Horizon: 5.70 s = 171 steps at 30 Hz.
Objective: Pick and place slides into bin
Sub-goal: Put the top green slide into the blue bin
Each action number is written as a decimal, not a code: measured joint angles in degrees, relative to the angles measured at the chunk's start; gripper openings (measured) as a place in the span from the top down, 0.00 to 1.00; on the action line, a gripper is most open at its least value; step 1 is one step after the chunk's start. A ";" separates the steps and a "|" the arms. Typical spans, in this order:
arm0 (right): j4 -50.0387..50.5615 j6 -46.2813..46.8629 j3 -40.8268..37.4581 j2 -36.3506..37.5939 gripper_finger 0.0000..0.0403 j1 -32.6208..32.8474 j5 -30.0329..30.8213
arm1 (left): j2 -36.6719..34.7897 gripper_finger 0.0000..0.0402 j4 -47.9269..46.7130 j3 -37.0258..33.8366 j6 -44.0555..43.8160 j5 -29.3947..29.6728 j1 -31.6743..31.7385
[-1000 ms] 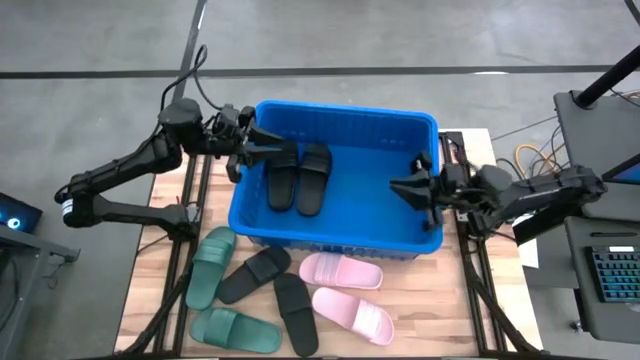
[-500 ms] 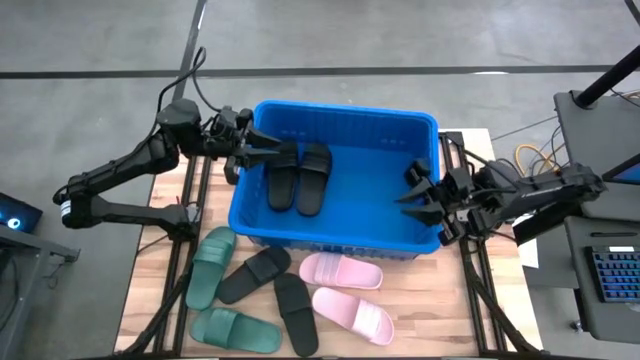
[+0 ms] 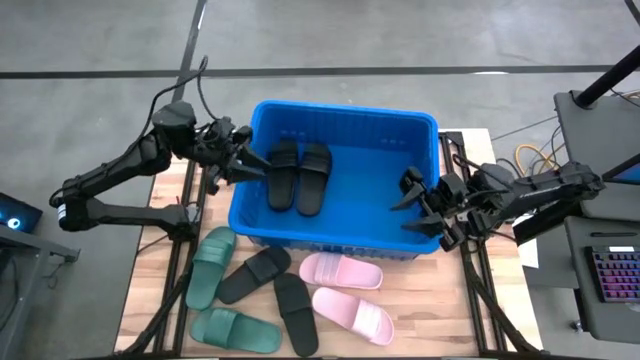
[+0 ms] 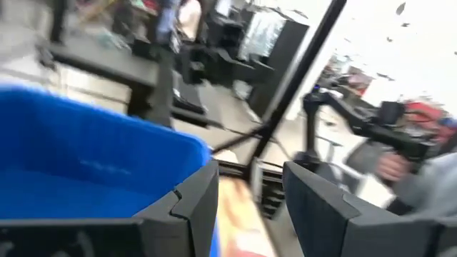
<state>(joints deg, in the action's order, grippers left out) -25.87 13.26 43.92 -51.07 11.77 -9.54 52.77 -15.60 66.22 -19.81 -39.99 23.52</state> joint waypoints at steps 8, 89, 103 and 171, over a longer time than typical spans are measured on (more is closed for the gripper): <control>2.19 -0.16 0.00 -0.02 0.52 0.00 0.13 | 0.25 0.65 -4.48 0.00 -9.64 -10.24 -0.02; 9.38 4.76 -0.09 -0.09 0.52 -0.07 5.24 | 11.76 0.65 -10.44 7.89 -1.60 28.00 -35.37; 9.72 4.27 -0.09 -0.09 0.52 -0.07 5.18 | 10.40 0.65 -45.62 5.79 -20.36 33.38 -44.15; 13.75 4.72 -0.11 -0.07 0.52 -0.04 5.99 | 32.18 0.65 -54.46 -20.14 -42.83 52.12 -78.99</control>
<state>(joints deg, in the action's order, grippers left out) -12.12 17.98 43.81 -51.13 11.73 -3.54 84.95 -70.05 46.08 -62.63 12.13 -55.46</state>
